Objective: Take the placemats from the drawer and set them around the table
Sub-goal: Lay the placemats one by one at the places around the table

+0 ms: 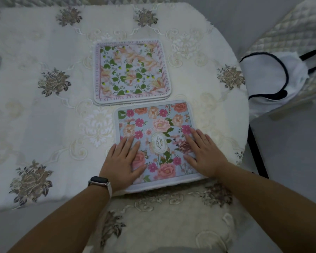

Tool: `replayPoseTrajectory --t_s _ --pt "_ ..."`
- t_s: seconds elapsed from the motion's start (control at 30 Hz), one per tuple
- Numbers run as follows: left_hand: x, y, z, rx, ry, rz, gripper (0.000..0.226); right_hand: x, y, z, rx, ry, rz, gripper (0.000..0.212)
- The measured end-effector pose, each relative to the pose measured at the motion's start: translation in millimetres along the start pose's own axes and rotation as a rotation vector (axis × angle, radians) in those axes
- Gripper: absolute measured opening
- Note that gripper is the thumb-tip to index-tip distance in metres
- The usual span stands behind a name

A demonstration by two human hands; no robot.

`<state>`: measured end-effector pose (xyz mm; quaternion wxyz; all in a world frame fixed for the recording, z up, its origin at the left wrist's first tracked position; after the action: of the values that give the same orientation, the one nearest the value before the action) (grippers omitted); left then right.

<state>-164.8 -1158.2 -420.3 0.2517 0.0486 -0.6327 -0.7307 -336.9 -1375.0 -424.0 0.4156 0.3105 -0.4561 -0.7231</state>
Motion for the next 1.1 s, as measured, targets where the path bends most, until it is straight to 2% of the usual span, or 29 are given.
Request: replayPoseTrajectory --t_s 0.17,0.3,0.4,0.53,0.77,1.0,1.1 --pt "-9.3 5.7 12.2 -0.016 0.020 0.002 0.081 10.3 5.2 6.9 -0.050 -0.049 -0.011 0.076" --pt "-11.3 23.5 13.0 -0.001 -0.023 -0.009 0.077 -0.6 26.9 6.5 0.028 -0.035 0.041 0.071" --pt "-0.7 46.7 8.9 0.072 -0.076 0.017 0.058 -17.3 46.3 5.8 0.089 -0.016 0.099 0.055" --pt "8.0 68.9 14.7 0.134 -0.067 0.100 0.051 -48.6 71.5 13.1 0.177 0.008 -0.019 0.037" --pt "29.9 98.1 19.8 0.202 -0.164 0.077 0.047 -64.7 107.4 40.2 0.243 -0.035 -0.128 0.037" --pt "79.1 119.5 5.2 0.220 -0.270 0.081 0.059 -27.0 126.2 83.0 0.277 -0.153 -0.155 0.045" --pt "106.9 128.3 0.9 0.251 -0.297 0.076 0.054 -10.0 133.9 100.7 0.309 -0.170 -0.171 0.046"
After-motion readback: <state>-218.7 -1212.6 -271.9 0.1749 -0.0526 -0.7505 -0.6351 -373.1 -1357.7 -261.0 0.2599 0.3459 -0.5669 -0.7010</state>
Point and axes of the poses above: each hand's wrist, its own z-axis away from the middle knuckle, its own y-axis out of the back of the hand, x = y × z, the point moved 8 cm from there along -z, towards the middle knuckle, and after that the axes turned 4 degrees about -y, right-handed, at the moved point
